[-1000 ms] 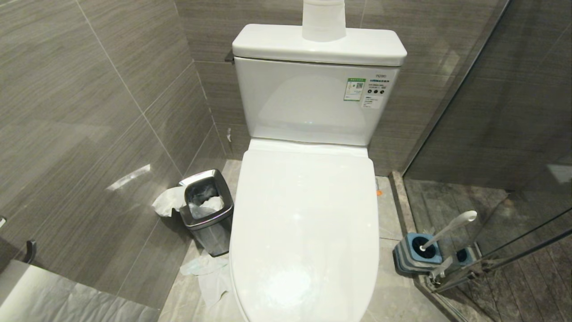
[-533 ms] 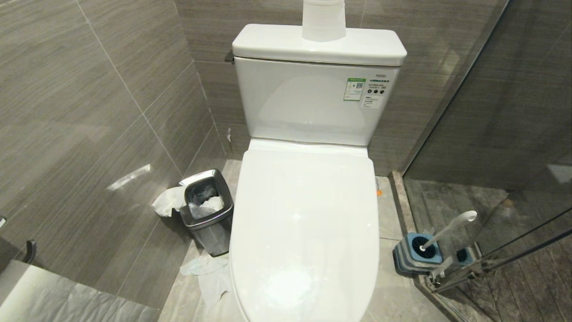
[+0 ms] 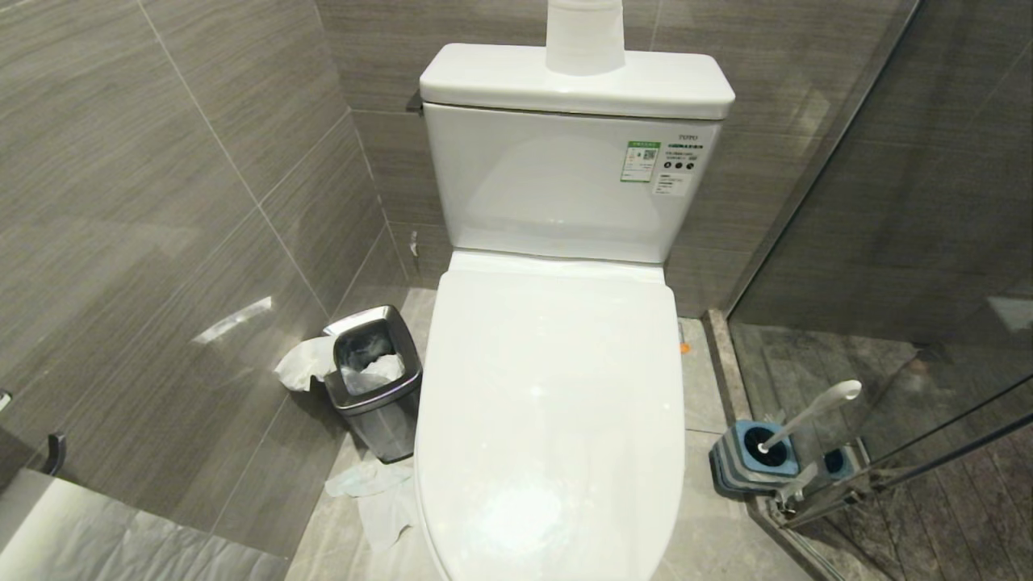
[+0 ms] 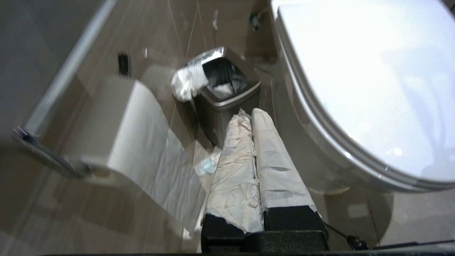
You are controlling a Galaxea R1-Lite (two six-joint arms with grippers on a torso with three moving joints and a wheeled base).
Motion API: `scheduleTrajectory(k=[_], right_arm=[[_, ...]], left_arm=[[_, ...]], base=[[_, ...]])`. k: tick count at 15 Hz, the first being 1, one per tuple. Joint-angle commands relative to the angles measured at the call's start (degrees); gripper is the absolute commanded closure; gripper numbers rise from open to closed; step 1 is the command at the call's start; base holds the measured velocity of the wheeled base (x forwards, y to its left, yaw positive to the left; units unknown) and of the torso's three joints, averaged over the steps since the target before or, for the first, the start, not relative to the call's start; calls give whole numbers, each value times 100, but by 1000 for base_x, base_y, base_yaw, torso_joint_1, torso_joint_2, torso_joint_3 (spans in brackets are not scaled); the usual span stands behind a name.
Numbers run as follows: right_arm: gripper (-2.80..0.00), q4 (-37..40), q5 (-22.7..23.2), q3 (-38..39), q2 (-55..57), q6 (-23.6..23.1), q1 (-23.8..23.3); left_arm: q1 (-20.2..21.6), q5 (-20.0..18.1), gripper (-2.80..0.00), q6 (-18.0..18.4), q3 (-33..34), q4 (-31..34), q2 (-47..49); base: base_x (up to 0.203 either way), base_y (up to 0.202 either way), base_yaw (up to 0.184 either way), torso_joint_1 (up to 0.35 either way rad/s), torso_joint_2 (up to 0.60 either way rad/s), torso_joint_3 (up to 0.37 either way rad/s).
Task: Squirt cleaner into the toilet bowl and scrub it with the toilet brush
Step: Use the left hand to lift the toilet lid slightly
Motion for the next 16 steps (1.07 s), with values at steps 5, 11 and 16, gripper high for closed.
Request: scheduleTrajectory(k=[5,11,16], right_arm=[[0,-4,-3,-1,5,1,2],[0,2,-3,-1,5,1,2],[0,-4,-3,-1,5,1,2]], left_arm=[[-1,-80,0,148,-1816,-14,1649],[-1,-96,0,549,-3366,-77,3208],[-12,-155,0,661,-4156,-784,4919]], base=[[0,0,0,0,0,0],[0,0,0,0,0,0],[0,0,0,0,0,0]])
